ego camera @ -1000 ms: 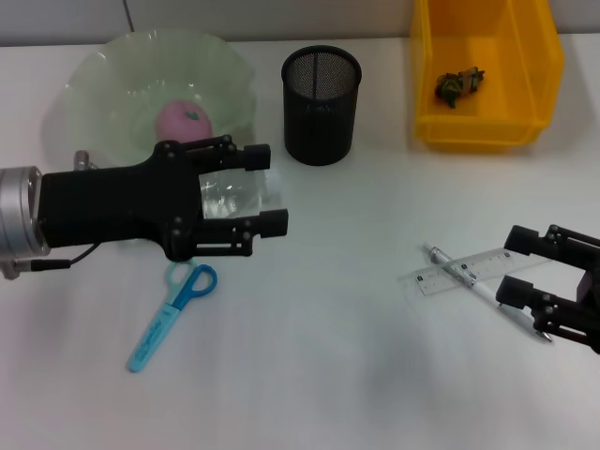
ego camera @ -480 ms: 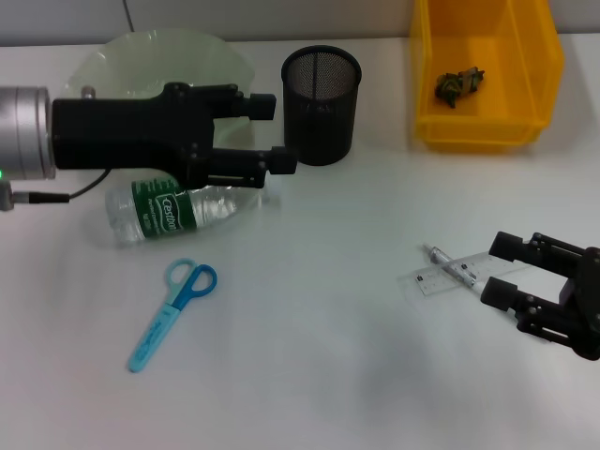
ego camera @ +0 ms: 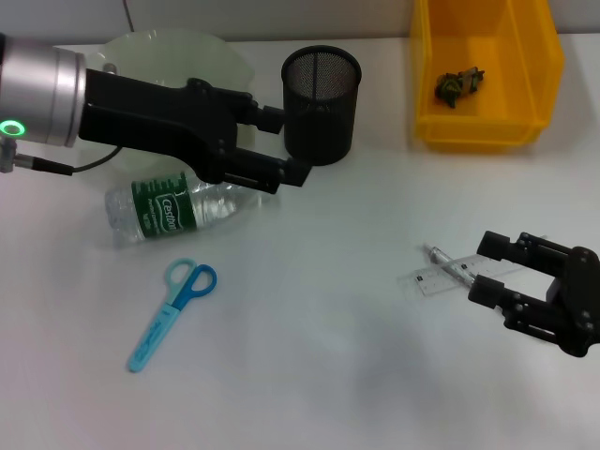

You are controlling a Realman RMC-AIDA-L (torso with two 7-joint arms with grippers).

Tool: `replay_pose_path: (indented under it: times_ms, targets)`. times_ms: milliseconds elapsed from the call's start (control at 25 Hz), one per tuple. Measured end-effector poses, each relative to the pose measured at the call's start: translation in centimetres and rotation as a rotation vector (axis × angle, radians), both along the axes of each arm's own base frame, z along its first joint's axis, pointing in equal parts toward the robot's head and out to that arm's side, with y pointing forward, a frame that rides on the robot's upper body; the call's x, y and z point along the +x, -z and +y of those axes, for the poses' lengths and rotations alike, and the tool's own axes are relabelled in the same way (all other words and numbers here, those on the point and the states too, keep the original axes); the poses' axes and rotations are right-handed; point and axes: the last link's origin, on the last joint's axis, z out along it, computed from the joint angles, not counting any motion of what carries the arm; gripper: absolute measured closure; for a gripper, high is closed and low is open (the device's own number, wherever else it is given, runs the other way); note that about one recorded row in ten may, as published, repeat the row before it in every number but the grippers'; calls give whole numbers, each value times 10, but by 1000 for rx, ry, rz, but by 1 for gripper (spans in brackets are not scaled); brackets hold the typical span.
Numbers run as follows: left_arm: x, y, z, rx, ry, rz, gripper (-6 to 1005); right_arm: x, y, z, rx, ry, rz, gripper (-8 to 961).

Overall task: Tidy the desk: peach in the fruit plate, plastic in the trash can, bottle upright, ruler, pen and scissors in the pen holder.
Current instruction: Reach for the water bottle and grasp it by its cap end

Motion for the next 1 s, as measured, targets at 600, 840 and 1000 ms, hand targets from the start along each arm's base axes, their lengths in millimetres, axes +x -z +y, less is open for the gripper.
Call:
replay_pose_path:
  times_ms: [600, 840, 1000]
  targets:
    - [2, 5, 0, -4, 12, 20, 211, 0, 2, 0, 4, -1, -1, 291]
    - [1, 8, -2, -15, 14, 28, 211, 0, 2, 0, 5, -1, -2, 290]
    - [1, 8, -2, -15, 14, 28, 211, 0, 2, 0, 6, 1, -2, 290]
